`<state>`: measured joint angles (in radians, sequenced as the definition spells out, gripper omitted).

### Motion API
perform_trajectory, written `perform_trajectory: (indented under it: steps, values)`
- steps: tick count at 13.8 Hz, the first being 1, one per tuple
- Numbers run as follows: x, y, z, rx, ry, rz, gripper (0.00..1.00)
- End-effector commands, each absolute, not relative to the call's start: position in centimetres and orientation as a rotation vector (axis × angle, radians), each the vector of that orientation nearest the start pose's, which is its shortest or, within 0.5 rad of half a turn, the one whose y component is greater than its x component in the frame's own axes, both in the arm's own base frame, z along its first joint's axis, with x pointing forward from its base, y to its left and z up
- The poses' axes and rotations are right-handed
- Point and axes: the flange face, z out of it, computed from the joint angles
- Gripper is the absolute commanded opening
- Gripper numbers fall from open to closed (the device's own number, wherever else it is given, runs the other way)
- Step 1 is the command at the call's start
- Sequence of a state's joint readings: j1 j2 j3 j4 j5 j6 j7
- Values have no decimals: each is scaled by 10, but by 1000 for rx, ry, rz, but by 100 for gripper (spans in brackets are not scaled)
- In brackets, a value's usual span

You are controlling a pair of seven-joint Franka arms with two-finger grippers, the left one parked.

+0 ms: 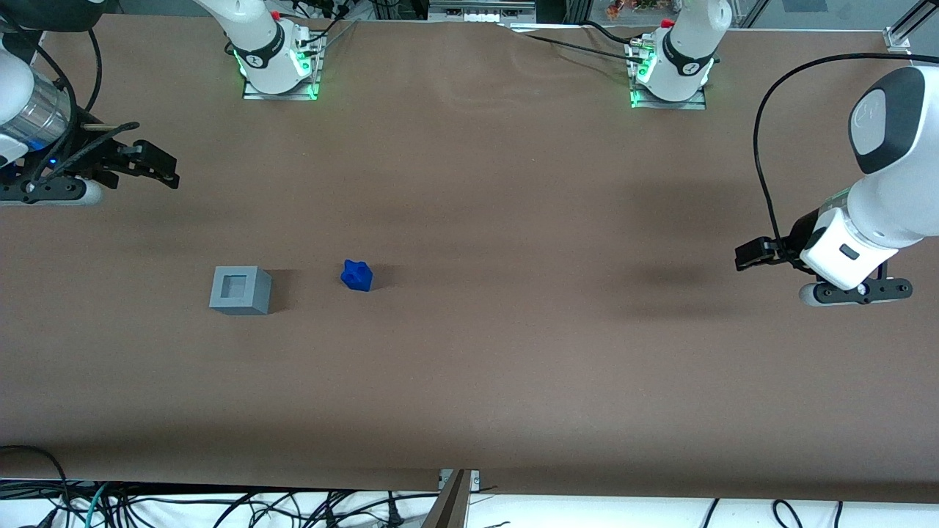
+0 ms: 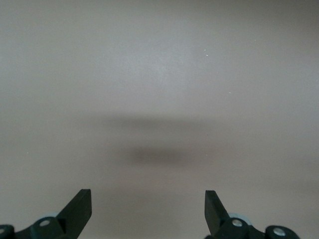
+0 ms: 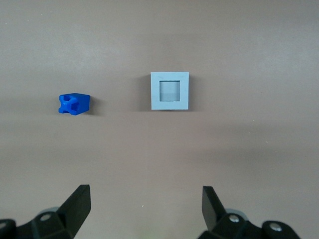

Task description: Insert blue part into gray base with right arm

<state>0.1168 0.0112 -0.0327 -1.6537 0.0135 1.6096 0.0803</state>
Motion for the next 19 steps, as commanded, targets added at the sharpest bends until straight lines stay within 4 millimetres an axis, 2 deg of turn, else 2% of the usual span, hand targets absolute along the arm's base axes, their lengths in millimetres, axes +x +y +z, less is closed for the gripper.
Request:
perform_trajectory:
  steps: [1, 4, 6, 8, 10, 14, 16, 19]
  values:
    - [557, 46, 586, -3136, -21, 92, 99]
    - [558, 50, 573, -3131, -29, 100, 99]
    - [560, 57, 550, -3105, -7, 86, 99]
    - [559, 84, 511, -3081, 1, 44, 99]
    - [558, 128, 469, -3073, 100, 5, 99]
    - [575, 210, 387, -3025, 185, -58, 99]
    - [580, 240, 341, -3002, 255, -89, 99]
    - [589, 246, 286, -2977, 273, -121, 99]
